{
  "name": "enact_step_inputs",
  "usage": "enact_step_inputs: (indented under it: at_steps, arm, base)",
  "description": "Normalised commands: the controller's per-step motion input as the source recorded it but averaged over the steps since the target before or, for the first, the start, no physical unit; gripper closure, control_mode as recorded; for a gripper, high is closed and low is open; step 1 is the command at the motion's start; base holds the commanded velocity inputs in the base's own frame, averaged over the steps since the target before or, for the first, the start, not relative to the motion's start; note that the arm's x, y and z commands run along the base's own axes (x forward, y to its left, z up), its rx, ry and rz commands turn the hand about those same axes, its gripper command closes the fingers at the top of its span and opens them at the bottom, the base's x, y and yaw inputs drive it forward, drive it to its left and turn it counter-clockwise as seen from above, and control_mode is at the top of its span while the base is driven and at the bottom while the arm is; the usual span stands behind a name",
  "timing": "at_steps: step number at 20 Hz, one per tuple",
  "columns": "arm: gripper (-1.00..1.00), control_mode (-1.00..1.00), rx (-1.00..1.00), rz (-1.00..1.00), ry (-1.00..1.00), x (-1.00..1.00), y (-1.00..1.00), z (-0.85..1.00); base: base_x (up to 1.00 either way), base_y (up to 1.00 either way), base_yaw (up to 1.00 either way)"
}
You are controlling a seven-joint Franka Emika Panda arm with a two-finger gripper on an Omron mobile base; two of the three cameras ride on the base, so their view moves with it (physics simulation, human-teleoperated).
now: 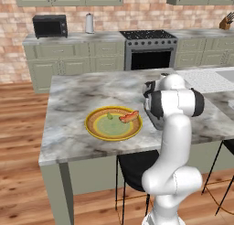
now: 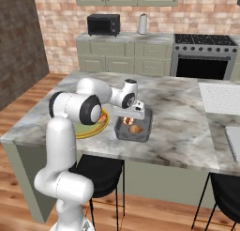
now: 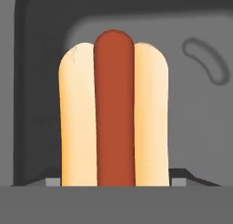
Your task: Place one cooked food and one vegetable from the large plate to each tupperware container.
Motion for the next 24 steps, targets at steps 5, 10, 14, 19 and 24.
enact_step_inputs:
  at_steps: [5,10,14,19,24]
  arm:
    - [-1.00,-1.00,-0.01,0.00,-0.05,-0.01,0.00,0.10]
    - [-1.00,-1.00,-0.06,0.00,-0.09,-0.17,0.00,0.26]
    - [-1.00,-1.00,-0.02,0.00,0.00,-0.41,0.04,0.63]
    - [-1.00,-1.00,0.05,-0.03,0.00,-0.53,0.49,0.76]
    - [-1.00,-1.00,0.08,-0.11,0.00,-0.21,0.60,0.50]
  base:
    - [0.00,0.00,0.00]
    - [0.00,0.00,0.00]
    - [0.00,0.00,0.00]
    - [0.00,0.00,0.00]
    - [0.00,0.00,0.00]
